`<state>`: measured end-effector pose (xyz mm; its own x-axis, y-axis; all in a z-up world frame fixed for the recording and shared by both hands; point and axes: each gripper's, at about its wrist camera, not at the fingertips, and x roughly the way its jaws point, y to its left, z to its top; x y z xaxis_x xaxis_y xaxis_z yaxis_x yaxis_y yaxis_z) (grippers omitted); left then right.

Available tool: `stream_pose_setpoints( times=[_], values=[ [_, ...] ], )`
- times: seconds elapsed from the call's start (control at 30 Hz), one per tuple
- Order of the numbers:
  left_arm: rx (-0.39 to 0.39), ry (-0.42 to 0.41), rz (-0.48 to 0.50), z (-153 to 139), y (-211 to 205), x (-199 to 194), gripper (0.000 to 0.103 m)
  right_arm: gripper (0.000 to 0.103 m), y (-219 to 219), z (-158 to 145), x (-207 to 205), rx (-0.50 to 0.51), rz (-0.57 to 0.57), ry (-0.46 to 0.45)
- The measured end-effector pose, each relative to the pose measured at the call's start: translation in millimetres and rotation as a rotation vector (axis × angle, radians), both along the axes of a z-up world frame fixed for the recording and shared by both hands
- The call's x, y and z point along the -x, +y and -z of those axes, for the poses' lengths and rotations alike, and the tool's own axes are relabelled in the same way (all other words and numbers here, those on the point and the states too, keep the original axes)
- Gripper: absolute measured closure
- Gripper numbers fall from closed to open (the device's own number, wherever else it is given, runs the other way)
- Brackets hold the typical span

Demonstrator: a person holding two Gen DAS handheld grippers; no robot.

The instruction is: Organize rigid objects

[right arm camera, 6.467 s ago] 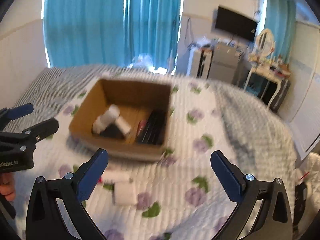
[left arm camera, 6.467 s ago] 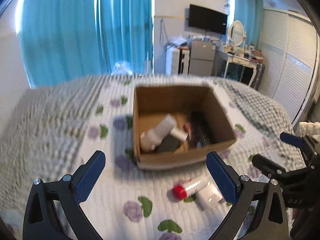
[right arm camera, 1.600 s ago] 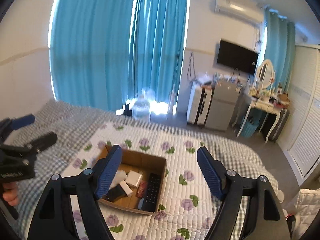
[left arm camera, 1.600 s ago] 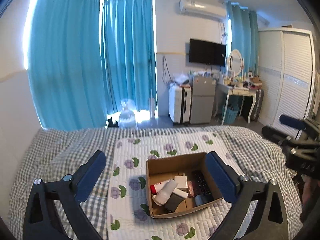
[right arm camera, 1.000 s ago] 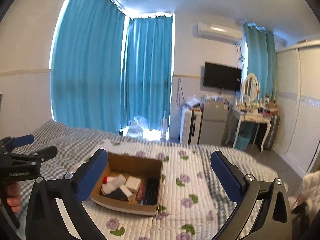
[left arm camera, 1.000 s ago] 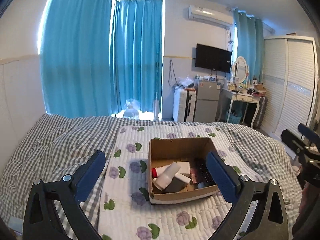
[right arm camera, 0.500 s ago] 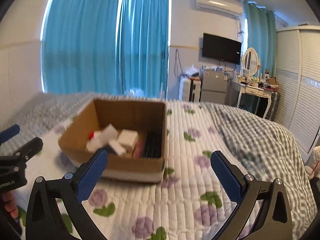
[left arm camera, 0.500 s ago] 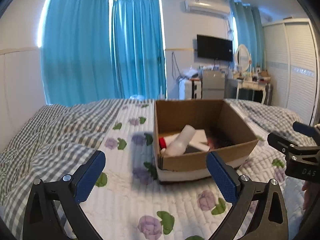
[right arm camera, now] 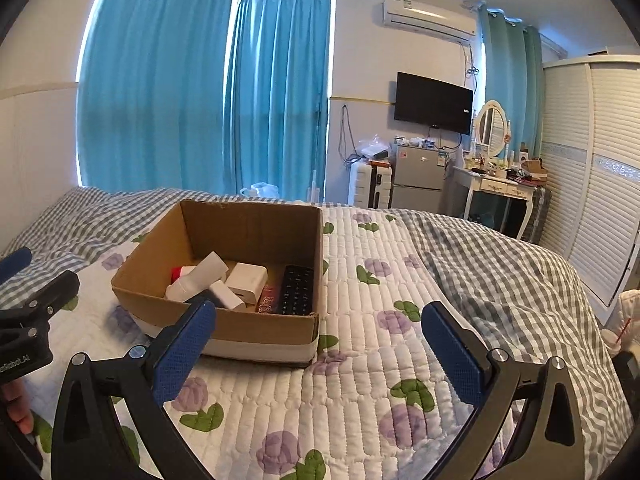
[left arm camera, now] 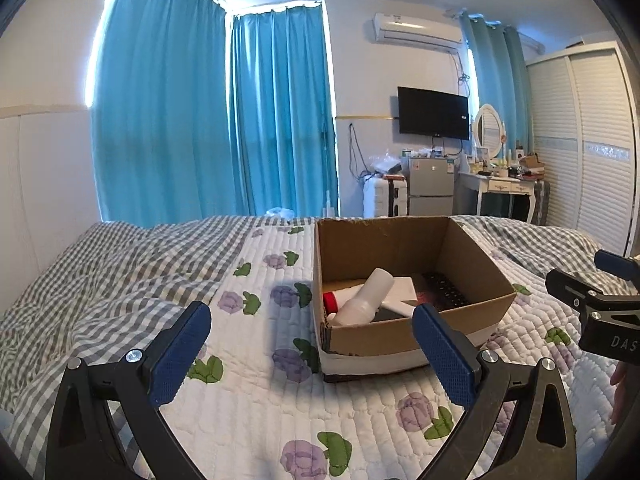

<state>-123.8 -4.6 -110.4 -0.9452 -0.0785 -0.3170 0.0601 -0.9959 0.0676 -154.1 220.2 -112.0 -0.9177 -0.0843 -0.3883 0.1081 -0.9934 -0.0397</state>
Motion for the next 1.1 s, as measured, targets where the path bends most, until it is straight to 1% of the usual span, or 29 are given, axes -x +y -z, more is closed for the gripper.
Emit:
stream_pose_setpoints(
  times=[0.3, 1.1],
  values=[
    [0.010, 0.012, 0.017, -1.4, 3.2, -2.9, 0.000, 0.000, 1.8, 1.2, -1.2, 0.000, 0.010, 0.001],
    [0.006, 0.006, 0.013, -1.3, 3.4, -3.0, 0.000, 0.000, -1.1, 4.9, -0.5, -0.023, 0.008, -0.005]
  ],
)
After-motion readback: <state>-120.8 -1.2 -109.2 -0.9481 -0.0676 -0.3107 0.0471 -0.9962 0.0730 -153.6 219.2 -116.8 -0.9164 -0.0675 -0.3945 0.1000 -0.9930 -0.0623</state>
